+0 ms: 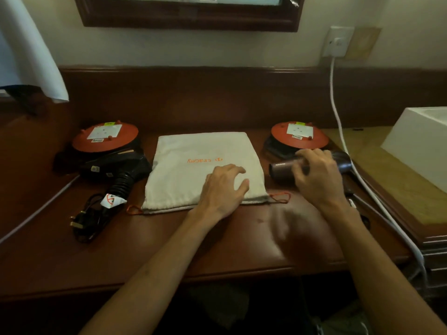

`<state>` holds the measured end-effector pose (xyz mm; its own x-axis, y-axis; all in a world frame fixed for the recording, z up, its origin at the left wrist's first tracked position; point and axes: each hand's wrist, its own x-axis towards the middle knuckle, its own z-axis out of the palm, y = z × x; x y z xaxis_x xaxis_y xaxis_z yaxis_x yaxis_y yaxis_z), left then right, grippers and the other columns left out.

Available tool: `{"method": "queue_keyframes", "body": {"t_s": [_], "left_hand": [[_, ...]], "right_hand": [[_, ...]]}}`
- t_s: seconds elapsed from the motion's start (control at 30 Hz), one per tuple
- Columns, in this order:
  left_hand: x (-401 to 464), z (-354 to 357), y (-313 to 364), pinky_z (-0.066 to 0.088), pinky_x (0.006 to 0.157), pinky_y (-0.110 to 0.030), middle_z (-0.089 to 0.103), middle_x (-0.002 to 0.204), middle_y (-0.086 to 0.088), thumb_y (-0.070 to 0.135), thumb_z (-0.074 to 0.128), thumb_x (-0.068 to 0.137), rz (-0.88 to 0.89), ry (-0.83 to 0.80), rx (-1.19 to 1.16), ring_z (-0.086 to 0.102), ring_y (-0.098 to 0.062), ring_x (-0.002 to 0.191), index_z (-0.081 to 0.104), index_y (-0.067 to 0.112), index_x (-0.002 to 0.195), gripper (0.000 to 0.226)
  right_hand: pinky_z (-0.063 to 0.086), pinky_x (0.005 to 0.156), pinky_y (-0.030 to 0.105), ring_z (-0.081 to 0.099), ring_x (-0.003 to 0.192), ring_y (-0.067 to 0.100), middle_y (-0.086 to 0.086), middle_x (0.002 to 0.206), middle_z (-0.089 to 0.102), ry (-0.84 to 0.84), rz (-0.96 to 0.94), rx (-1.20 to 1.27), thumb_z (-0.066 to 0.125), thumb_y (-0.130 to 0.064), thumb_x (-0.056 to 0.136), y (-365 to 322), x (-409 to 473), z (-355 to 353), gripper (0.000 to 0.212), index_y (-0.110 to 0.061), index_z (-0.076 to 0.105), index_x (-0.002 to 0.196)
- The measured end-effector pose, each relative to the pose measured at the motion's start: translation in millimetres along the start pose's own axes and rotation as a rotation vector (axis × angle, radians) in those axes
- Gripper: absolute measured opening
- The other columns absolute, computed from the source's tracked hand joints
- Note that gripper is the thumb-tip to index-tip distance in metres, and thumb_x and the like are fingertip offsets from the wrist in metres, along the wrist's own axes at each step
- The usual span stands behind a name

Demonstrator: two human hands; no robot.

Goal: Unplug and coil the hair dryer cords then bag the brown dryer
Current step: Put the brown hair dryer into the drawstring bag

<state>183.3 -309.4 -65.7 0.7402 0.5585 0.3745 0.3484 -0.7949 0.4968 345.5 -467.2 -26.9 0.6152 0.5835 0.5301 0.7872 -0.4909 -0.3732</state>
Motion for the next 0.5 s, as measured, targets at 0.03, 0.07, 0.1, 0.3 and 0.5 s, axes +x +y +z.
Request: {"method": "queue_keyframes", "body": {"t_s": [0.03, 0.07, 0.1, 0.3, 0.5], "left_hand": [[6, 6, 13, 0.038, 0.107, -0.036, 0.06, 0.14, 0.003, 0.043, 0.053, 0.099, 0.016, -0.015, -0.038, 0.048, -0.018, 0.13, 0.062, 0.025, 0.133, 0.039], [12, 15, 26, 0.039, 0.105, -0.034, 0.06, 0.139, 0.003, 0.042, 0.055, 0.099, 0.023, -0.039, -0.083, 0.049, -0.017, 0.129, 0.06, 0.025, 0.134, 0.039], [18, 24, 36, 0.04, 0.103, -0.032, 0.06, 0.139, 0.002, 0.04, 0.057, 0.099, 0.023, -0.069, -0.139, 0.05, -0.018, 0.128, 0.059, 0.024, 0.136, 0.041], [49, 72, 69, 0.044, 0.11, -0.041, 0.053, 0.144, -0.004, 0.035, 0.061, 0.098, -0.036, -0.12, -0.251, 0.051, -0.023, 0.13, 0.05, 0.024, 0.146, 0.05], [58, 82, 66, 0.043, 0.107, -0.032, 0.054, 0.142, -0.007, 0.023, 0.062, 0.098, -0.054, -0.074, -0.22, 0.053, -0.024, 0.127, 0.055, 0.02, 0.143, 0.046]], "right_hand": [[0.048, 0.094, 0.047, 0.053, 0.111, 0.031, 0.014, 0.119, 0.06, -0.042, 0.061, -0.067, 0.063, -0.025, 0.093, 12, -1, -8, 0.036, -0.012, 0.061, 0.126], [0.046, 0.097, 0.049, 0.05, 0.117, 0.032, 0.015, 0.125, 0.055, -0.102, 0.132, -0.126, 0.064, -0.028, 0.091, 24, -3, -14, 0.043, -0.016, 0.057, 0.132], [0.045, 0.1, 0.05, 0.046, 0.123, 0.034, 0.016, 0.13, 0.05, -0.161, 0.194, -0.174, 0.065, -0.031, 0.09, 35, -6, -19, 0.051, -0.02, 0.052, 0.138], [0.044, 0.104, 0.053, 0.044, 0.136, 0.035, 0.015, 0.152, 0.036, -0.397, 0.427, -0.13, 0.065, -0.038, 0.092, 70, -23, -23, 0.084, -0.045, 0.011, 0.157], [0.047, 0.103, 0.053, 0.055, 0.124, 0.035, 0.016, 0.136, 0.055, -0.476, 0.407, -0.183, 0.054, -0.046, 0.096, 74, -16, -19, 0.088, -0.048, -0.012, 0.154]]}}
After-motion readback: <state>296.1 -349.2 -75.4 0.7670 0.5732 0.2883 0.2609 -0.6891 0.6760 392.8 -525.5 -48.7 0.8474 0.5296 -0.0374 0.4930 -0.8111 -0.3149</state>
